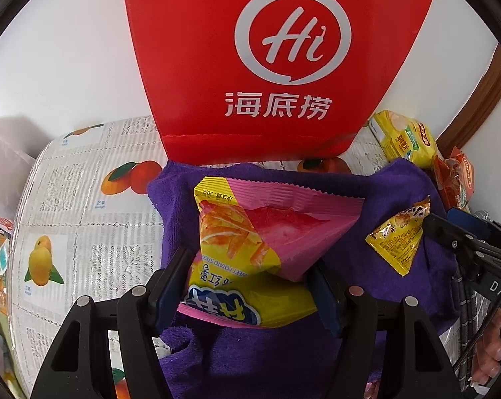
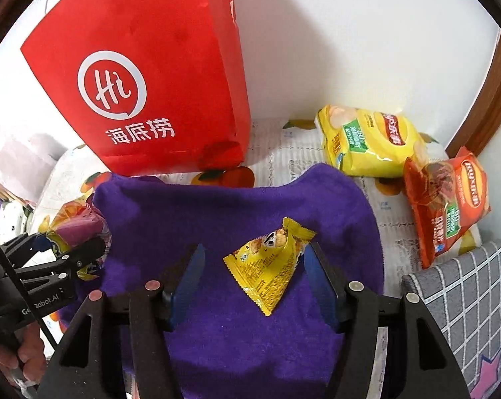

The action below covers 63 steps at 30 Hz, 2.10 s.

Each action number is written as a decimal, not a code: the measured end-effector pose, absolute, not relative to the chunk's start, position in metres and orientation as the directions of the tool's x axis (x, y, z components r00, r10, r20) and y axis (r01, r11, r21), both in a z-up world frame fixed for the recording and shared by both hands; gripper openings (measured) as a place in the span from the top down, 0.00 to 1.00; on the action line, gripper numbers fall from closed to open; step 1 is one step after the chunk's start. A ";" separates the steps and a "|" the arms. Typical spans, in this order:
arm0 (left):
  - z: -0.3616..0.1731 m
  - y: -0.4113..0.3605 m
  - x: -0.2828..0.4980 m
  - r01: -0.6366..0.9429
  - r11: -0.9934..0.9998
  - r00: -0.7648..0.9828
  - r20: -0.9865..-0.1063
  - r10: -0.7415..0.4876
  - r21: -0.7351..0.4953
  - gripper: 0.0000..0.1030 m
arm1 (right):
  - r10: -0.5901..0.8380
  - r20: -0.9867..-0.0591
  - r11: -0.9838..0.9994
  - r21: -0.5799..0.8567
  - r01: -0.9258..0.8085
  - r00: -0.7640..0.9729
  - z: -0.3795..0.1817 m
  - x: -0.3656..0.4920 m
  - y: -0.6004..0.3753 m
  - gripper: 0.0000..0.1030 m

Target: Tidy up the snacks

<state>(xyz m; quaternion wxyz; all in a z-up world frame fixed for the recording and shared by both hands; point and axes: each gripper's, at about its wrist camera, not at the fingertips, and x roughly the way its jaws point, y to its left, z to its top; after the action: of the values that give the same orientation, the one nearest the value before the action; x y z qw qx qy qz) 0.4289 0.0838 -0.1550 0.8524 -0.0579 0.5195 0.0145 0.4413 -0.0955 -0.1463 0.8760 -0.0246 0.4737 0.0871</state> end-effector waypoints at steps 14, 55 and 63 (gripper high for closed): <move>-0.162 0.080 0.433 -0.076 0.995 0.439 -0.898 -0.025 -0.064 0.35 | 0.104 -0.769 0.983 -0.017 -0.183 0.631 -0.126 0.430 -0.088 0.40; -0.098 0.071 0.402 0.015 0.989 0.529 -0.838 -0.134 -0.149 0.26 | 0.074 -0.878 0.997 0.073 -0.019 0.474 -0.194 0.294 -0.174 0.40; -0.091 0.074 0.398 0.013 0.988 0.537 -0.832 -0.139 -0.156 0.26 | 0.113 -0.881 0.986 0.157 0.060 0.459 -0.223 0.291 -0.178 0.26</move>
<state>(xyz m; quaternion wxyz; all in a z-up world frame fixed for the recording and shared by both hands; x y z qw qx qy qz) 0.3978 0.0743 -0.0913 0.8743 -0.0656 0.4791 -0.0433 0.2909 -0.1776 -0.2225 0.8501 0.0832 0.5198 0.0155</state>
